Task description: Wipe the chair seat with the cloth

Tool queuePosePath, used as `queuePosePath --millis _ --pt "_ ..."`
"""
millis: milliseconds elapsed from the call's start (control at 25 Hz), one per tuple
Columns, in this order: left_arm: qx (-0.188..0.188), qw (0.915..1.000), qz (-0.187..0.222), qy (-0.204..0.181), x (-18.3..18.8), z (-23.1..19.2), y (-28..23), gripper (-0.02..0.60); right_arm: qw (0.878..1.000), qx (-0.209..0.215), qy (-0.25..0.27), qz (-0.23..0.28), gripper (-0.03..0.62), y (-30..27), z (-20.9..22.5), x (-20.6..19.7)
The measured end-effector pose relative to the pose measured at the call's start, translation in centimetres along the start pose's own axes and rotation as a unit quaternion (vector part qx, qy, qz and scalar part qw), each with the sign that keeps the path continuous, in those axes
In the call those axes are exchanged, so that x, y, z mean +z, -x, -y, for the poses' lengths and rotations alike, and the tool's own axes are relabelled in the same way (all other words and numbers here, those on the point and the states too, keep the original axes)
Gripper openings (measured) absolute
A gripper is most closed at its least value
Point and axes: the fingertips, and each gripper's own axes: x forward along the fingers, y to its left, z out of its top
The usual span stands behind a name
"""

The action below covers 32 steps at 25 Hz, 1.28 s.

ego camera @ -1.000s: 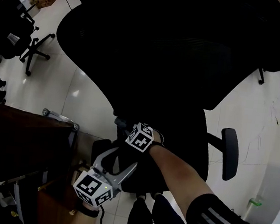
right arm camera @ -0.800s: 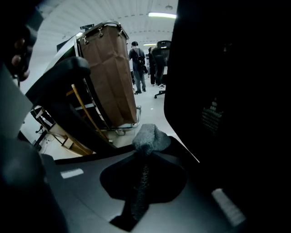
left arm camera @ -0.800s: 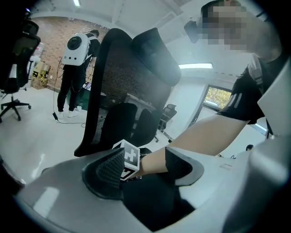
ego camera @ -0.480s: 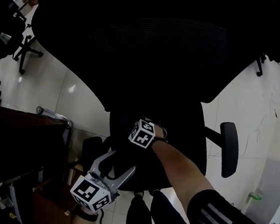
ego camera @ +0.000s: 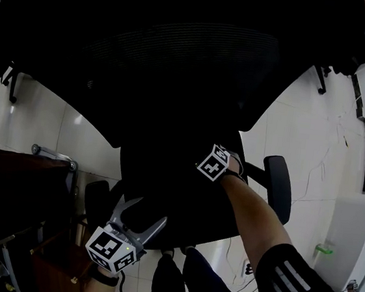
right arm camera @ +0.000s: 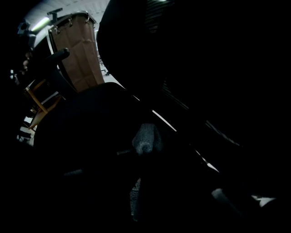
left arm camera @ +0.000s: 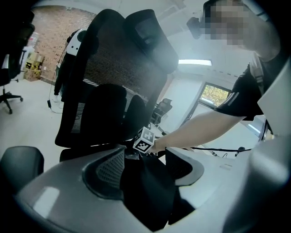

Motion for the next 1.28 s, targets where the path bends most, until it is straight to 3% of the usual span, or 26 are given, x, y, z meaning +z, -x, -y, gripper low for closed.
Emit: queuePosePath --millis 360,560,760,1000,1120,1280 --pt "-0.032 0.9995 -0.002 -0.007 0.8 3.2 -3.2 0.305 0.995 -0.074 -0.049 -0.036 0.026 3.7 6.2 -5.5" --pt "-0.023 0.9997 0.004 -0.004 0.5 3.1 -2.2 0.305 0.995 -0.083 -0.053 -0.010 0.026 4.3 5.7 -4.1" --pt "0.008 0.9998 0.014 0.013 0.1 1.5 0.7 0.305 0.994 0.011 -0.079 0.077 0.026 3.0 -3.1 4.3" --pt "0.041 0.9989 0.014 0.021 -0.8 0.4 4.5 0.305 0.986 0.125 -0.010 0.113 0.026 -0.1 -17.2 13.2" --pt "0.053 0.9982 0.016 0.023 -1.4 -0.2 5.9 0.305 0.984 0.147 0.010 0.105 0.026 -1.7 -21.1 14.6" --pt "0.052 0.9980 0.019 0.032 -2.3 0.2 6.4 0.305 0.985 0.144 0.023 0.093 0.026 -2.8 -22.0 13.7"
